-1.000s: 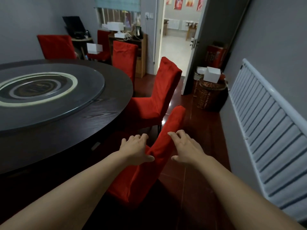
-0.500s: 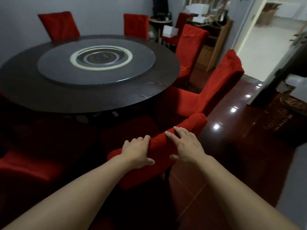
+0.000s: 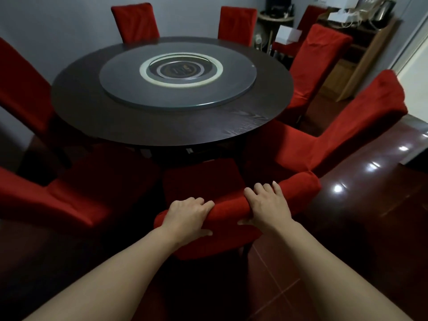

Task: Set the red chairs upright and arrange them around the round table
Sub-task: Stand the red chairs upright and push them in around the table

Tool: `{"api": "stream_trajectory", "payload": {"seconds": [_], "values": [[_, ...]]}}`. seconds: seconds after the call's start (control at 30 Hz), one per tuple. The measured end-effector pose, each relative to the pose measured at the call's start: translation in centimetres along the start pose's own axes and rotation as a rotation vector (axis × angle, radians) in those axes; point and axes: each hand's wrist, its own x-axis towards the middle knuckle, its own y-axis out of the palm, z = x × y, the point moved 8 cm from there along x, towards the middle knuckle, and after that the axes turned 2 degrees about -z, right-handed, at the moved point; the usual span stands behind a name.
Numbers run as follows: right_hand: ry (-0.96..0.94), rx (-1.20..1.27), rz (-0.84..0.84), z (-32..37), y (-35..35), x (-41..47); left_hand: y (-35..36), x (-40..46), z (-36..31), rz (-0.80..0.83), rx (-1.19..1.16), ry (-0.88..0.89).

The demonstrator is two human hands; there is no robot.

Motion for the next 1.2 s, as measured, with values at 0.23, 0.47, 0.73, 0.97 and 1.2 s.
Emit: {"api": "stream_trajectory", "payload": {"seconds": [0.23, 0.47, 0.73, 0.97, 1.2], "values": [[-0.016, 0.004, 0.026, -0.1, -0.1, -0.1, -0.2, 0.2, -0.2, -0.011, -0.016, 0.058], [-0.077, 0.074, -0.025, -0.2, 0.2, 0.0, -0.1, -0.2, -0.1, 0.024, 0.016, -0.043], [-0.182, 0.012, -0.088, -0.3, 0.0, -0.6, -0.2, -1.0, -1.0, -0.037, 0.042, -0.205], [-0.264, -0.011, -0.051, -3.7, -0.4, -0.3, -0.5, 0.7, -3.8, -0.100, 0.025, -0.138], [-0.279, 0.003, -0.058, -3.4, 0.0, -0.6, 0.5, 0.2, -4.0, -0.142, 0.055, -0.076]]}}
